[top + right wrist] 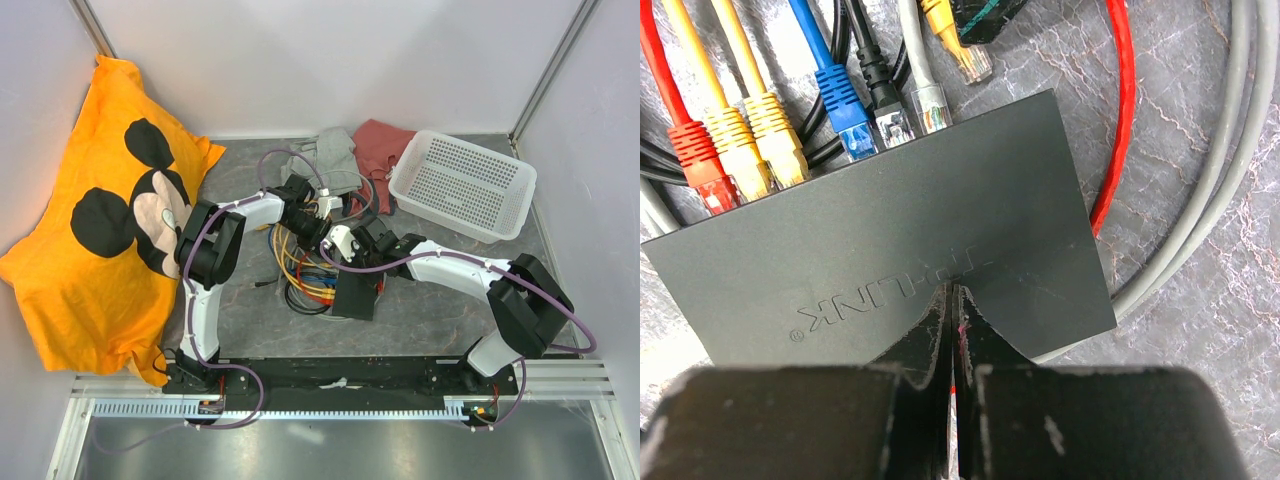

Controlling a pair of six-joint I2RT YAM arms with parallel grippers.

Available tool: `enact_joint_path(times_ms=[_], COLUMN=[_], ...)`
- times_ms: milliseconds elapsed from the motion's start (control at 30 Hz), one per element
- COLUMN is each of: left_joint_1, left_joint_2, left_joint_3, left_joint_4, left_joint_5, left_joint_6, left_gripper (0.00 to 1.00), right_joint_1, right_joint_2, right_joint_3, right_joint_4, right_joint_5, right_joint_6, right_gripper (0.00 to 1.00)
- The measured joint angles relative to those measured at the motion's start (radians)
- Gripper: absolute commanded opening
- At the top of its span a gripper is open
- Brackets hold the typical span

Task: Pull the plug from the switch port

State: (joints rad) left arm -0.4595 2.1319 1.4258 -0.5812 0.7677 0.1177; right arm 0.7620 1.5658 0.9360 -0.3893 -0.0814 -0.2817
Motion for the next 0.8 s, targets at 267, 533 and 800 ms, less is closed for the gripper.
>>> enact_joint_path(times_ms=[267, 533, 800], left_joint_1=[-0.001, -0.001, -0.006], left_joint_2=[-0.011, -0.005, -0.022], left_joint_3=[0.014, 0.102, 0.115], left_joint_4=[-0.035, -0.158, -0.214], left_joint_5=[-0.044, -0.183, -0.264], left_joint_6=[0.031, 0.121, 0.211], left_gripper=[0.02, 0.02, 0.02], right_joint_1=[0.0, 0.0, 0.0], right_joint_2=[0.0, 0.0, 0.0], right_joint_3=[0.0, 0.0, 0.0], right_joint_4=[0.0, 0.0, 0.003], right_joint_5=[0.0, -0.001, -0.003], right_joint_6=[-0.003, -0.003, -0.005], right_gripper=[0.0, 0.0, 0.0])
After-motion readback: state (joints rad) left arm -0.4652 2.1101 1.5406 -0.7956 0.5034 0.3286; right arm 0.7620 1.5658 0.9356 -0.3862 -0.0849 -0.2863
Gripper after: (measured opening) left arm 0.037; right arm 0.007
